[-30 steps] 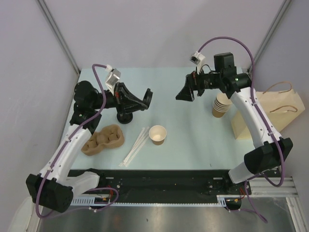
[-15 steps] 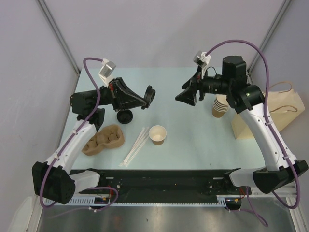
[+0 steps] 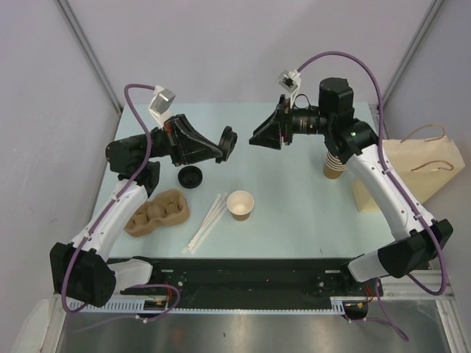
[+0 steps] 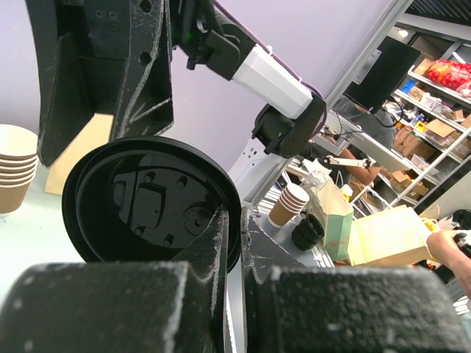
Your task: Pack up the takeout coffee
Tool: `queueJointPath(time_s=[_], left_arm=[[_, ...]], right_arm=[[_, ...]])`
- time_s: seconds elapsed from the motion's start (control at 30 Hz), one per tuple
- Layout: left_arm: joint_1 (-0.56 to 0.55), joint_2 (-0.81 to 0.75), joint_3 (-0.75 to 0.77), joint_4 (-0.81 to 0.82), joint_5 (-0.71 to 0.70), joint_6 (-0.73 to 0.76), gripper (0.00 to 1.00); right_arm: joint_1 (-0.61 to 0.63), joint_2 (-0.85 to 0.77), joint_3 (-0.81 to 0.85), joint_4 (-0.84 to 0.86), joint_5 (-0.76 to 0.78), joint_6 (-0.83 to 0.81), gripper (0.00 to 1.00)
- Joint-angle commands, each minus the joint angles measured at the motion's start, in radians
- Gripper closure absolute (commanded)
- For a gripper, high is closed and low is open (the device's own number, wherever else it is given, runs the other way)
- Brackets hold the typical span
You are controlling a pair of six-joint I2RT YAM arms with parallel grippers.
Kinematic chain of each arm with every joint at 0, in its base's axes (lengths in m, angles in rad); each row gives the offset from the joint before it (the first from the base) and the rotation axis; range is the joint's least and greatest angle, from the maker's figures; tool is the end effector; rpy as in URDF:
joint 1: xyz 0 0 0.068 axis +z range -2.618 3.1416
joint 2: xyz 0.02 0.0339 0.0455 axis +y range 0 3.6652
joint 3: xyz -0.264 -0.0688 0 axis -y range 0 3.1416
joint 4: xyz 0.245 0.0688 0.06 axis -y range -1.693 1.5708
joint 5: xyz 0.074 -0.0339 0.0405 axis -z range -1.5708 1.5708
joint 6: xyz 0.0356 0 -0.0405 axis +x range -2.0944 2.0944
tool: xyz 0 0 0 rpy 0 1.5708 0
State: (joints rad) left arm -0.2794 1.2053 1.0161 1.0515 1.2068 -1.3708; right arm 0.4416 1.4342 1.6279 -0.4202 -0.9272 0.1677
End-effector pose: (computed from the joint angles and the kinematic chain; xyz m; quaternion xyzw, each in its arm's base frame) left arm 0.2157 -0.0965 0.4387 0.3067 0.5204 -0.7009 0.3794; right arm 0.2643 0.1565 0.4597 -0.3714 0.6553 0.5009 0.4263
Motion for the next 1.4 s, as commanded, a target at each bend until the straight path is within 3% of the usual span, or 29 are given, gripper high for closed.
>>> queueJointPath(time_s=[0.0, 0.57, 0.8, 1.03, 1.2, 1.3, 1.37], left_arm=[[-0.003, -0.007, 0.016, 0.067, -0.03, -0.03, 1.0], [-0.003, -0.004, -0.005, 0.104, -0.033, -0.054, 1.0], [-0.004, -0.013, -0.022, 0.116, -0.035, -0.06, 1.0], [-0.007, -0.013, -0.024, 0.119, -0.033, -0.06, 1.0], [-0.007, -0.013, -0.024, 0.119, -0.032, -0.06, 1.0], [-0.007, -0.018, -0.025, 0.116, -0.032, -0.059, 1.0], [-0.007, -0.019, -0.027, 0.11, -0.03, -0.054, 1.0]], right_arm=[[0.039, 0.011, 0.044, 0.118, -0.078, 0.056, 0.47], [0.109, 0.071, 0.108, 0.132, -0.062, 0.004, 0.5], [0.112, 0.075, 0.107, 0.178, -0.076, 0.023, 0.56], [0.115, 0.078, 0.107, 0.192, -0.099, 0.029, 0.71], [0.12, 0.08, 0.102, 0.204, -0.127, 0.039, 0.74], [0.123, 0.08, 0.099, 0.207, -0.131, 0.036, 0.84], [0.121, 0.078, 0.096, 0.209, -0.133, 0.033, 0.96]])
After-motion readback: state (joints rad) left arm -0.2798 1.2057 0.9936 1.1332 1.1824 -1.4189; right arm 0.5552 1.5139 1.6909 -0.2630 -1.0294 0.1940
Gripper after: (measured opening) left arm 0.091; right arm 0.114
